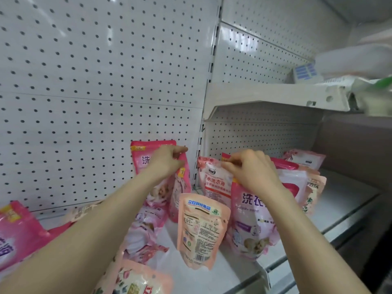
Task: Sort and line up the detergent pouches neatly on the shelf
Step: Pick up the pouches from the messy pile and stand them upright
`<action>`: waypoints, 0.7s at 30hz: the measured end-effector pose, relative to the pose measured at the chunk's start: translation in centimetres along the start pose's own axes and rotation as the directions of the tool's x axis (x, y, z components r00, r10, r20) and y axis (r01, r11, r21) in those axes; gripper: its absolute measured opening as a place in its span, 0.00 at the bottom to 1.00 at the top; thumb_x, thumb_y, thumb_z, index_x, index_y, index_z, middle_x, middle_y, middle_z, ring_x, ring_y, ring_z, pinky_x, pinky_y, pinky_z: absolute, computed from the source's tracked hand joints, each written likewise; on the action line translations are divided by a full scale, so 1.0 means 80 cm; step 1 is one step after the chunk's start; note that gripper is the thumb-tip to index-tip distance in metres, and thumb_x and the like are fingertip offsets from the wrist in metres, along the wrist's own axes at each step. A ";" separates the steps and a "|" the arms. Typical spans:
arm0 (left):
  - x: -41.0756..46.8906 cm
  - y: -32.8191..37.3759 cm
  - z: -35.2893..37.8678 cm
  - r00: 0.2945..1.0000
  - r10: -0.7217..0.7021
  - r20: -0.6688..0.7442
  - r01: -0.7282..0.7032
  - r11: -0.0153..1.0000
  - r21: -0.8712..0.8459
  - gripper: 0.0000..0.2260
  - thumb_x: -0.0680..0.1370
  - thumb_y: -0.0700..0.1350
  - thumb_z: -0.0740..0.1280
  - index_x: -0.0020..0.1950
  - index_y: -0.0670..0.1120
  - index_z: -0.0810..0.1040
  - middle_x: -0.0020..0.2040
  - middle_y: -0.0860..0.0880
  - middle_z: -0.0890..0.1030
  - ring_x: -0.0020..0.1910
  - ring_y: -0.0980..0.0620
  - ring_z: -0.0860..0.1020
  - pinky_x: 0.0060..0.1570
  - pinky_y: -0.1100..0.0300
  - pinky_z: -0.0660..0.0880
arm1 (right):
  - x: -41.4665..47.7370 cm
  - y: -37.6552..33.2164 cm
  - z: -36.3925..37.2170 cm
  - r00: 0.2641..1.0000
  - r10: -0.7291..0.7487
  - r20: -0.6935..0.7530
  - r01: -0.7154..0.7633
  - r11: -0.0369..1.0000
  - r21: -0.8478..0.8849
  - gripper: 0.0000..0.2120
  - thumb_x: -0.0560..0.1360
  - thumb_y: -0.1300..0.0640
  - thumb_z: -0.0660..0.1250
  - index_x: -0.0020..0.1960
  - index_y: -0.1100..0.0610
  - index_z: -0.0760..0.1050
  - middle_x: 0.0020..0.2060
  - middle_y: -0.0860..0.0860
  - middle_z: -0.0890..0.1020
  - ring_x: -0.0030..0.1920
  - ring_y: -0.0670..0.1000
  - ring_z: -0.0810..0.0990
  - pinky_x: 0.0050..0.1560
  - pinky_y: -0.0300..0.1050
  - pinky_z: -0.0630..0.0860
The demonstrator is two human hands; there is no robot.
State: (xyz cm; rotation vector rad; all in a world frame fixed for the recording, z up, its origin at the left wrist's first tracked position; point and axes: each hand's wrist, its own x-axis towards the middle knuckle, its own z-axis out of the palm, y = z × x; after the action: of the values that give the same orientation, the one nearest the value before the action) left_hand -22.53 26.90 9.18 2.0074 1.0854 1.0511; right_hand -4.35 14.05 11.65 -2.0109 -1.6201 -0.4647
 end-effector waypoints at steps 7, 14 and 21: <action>-0.009 -0.006 -0.004 0.995 -0.030 0.091 0.050 0.972 -0.227 0.17 0.81 0.47 0.63 0.70 0.50 0.73 0.53 0.48 0.81 0.37 0.58 0.83 0.42 0.63 0.81 | -0.014 0.000 0.008 0.998 -0.032 -0.050 0.033 0.999 0.024 0.14 0.79 0.44 0.64 0.54 0.49 0.83 0.42 0.50 0.86 0.45 0.56 0.84 0.45 0.50 0.80; -0.044 -0.006 -0.027 0.993 -0.003 0.118 0.014 0.995 -0.097 0.15 0.81 0.45 0.62 0.68 0.48 0.74 0.55 0.48 0.81 0.43 0.59 0.83 0.44 0.65 0.80 | -0.036 -0.013 0.007 0.926 -0.209 -0.316 0.255 0.960 0.113 0.08 0.78 0.55 0.68 0.53 0.54 0.84 0.43 0.50 0.87 0.44 0.54 0.83 0.45 0.44 0.75; -0.129 -0.009 -0.086 0.998 -0.011 0.057 -0.002 0.974 0.227 0.13 0.79 0.50 0.65 0.64 0.54 0.78 0.56 0.54 0.81 0.52 0.57 0.80 0.53 0.61 0.76 | -0.064 -0.057 0.019 0.889 -0.370 -0.268 0.434 0.868 0.240 0.07 0.78 0.55 0.68 0.49 0.54 0.85 0.45 0.49 0.87 0.45 0.52 0.83 0.46 0.48 0.78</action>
State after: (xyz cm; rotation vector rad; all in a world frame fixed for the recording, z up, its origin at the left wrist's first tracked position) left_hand -32.25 19.20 8.38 2.1980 1.2250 0.8942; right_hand -10.06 11.59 8.34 -1.3518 -1.8511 -0.5322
